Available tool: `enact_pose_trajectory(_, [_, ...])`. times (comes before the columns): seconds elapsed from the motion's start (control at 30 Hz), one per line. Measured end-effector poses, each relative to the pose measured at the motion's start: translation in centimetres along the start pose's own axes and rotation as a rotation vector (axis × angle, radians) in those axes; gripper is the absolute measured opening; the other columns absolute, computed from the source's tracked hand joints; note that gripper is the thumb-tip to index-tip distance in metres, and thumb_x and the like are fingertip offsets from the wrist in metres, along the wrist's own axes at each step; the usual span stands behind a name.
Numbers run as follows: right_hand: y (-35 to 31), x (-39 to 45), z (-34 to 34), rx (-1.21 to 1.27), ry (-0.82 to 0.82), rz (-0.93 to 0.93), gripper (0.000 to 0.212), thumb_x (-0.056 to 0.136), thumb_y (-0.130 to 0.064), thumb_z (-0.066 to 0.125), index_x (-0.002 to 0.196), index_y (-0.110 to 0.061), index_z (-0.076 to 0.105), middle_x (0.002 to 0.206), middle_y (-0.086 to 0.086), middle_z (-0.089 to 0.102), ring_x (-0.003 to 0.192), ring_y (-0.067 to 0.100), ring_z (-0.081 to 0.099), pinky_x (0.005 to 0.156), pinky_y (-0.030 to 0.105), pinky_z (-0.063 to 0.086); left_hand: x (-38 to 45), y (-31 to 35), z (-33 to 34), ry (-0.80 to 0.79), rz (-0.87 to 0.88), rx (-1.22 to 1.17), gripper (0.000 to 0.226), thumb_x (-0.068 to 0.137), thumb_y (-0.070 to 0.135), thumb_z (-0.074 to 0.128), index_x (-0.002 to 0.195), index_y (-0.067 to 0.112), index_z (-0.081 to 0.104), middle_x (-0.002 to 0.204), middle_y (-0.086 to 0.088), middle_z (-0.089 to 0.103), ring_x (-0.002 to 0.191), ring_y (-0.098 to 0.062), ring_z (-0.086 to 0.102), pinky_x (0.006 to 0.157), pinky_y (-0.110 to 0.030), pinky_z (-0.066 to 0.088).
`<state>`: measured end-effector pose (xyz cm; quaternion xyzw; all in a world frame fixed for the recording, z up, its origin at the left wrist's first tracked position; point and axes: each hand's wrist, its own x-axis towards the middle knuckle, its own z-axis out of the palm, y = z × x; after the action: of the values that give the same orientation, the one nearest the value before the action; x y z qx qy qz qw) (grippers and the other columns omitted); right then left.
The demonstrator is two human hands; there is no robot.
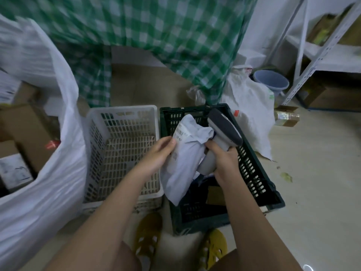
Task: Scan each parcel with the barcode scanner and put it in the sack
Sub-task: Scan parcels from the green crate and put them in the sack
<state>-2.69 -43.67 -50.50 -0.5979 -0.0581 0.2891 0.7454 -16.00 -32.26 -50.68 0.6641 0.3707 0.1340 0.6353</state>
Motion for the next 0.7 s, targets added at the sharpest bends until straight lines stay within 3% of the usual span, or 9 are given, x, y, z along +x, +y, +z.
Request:
enact_pose_trajectory(0.13, [-0.2, 0.3, 0.0, -0.025, -0.119, 0.071, 0.032, 0.08, -0.003, 0.074, 0.107, -0.017, 0.063, 0.102, 0.001, 0.071, 0.089, 0.015, 0.069, 0.078, 0.036, 0.058, 0.5, -1.3, -1.3, -0.131, -0.112, -0.106, 0.078, 0.073, 0.057, 0.061, 0.141, 0.026, 0.042, 0.133, 0.009, 0.052, 0.121, -0.011, 0.05, 0.107, -0.033, 0.039])
enact_pose_trajectory(0.27, [-0.4, 1.0, -0.7, -0.027, -0.168, 0.076, 0.027, 0.08, -0.003, 0.073, 0.098, -0.02, 0.065, 0.092, -0.004, 0.073, 0.087, 0.015, 0.07, 0.083, 0.043, 0.057, 1.0, -2.4, -2.5, -0.244, -0.155, -0.144, 0.059, 0.071, 0.037, 0.069, 0.125, 0.018, 0.054, 0.122, 0.001, 0.065, 0.115, -0.017, 0.059, 0.1, -0.034, 0.045])
enact_pose_trajectory(0.43, [0.1, 1.2, -0.4, 0.002, -0.109, 0.075, 0.051, 0.069, -0.01, 0.083, 0.116, -0.013, 0.063, 0.105, 0.0, 0.073, 0.095, 0.018, 0.07, 0.085, 0.043, 0.057, 0.8, -2.6, -1.6, -0.305, -0.173, -0.269, 0.055, 0.072, 0.022, 0.069, 0.125, 0.024, 0.051, 0.117, 0.001, 0.069, 0.111, -0.017, 0.063, 0.092, -0.036, 0.049])
enact_pose_trajectory(0.63, [0.7, 1.5, -0.3, -0.005, -0.048, 0.088, 0.055, 0.074, -0.013, 0.081, 0.124, -0.011, 0.058, 0.114, 0.005, 0.069, 0.103, 0.024, 0.068, 0.09, 0.05, 0.054, -0.1, -2.1, -1.5, -0.234, -0.148, -0.263, 0.061, 0.068, 0.026, 0.072, 0.126, 0.021, 0.052, 0.113, 0.0, 0.071, 0.105, -0.018, 0.067, 0.081, -0.034, 0.055])
enact_pose_trajectory(0.7, [0.7, 1.7, -0.6, -0.063, -0.048, 0.068, 0.049, 0.076, -0.014, 0.079, 0.121, -0.012, 0.058, 0.111, 0.005, 0.07, 0.098, 0.022, 0.069, 0.086, 0.045, 0.056, -0.1, -2.2, -1.9, -0.189, -0.132, -0.23, 0.064, 0.066, 0.028, 0.073, 0.125, 0.022, 0.05, 0.112, 0.001, 0.071, 0.103, -0.018, 0.068, 0.08, -0.034, 0.056])
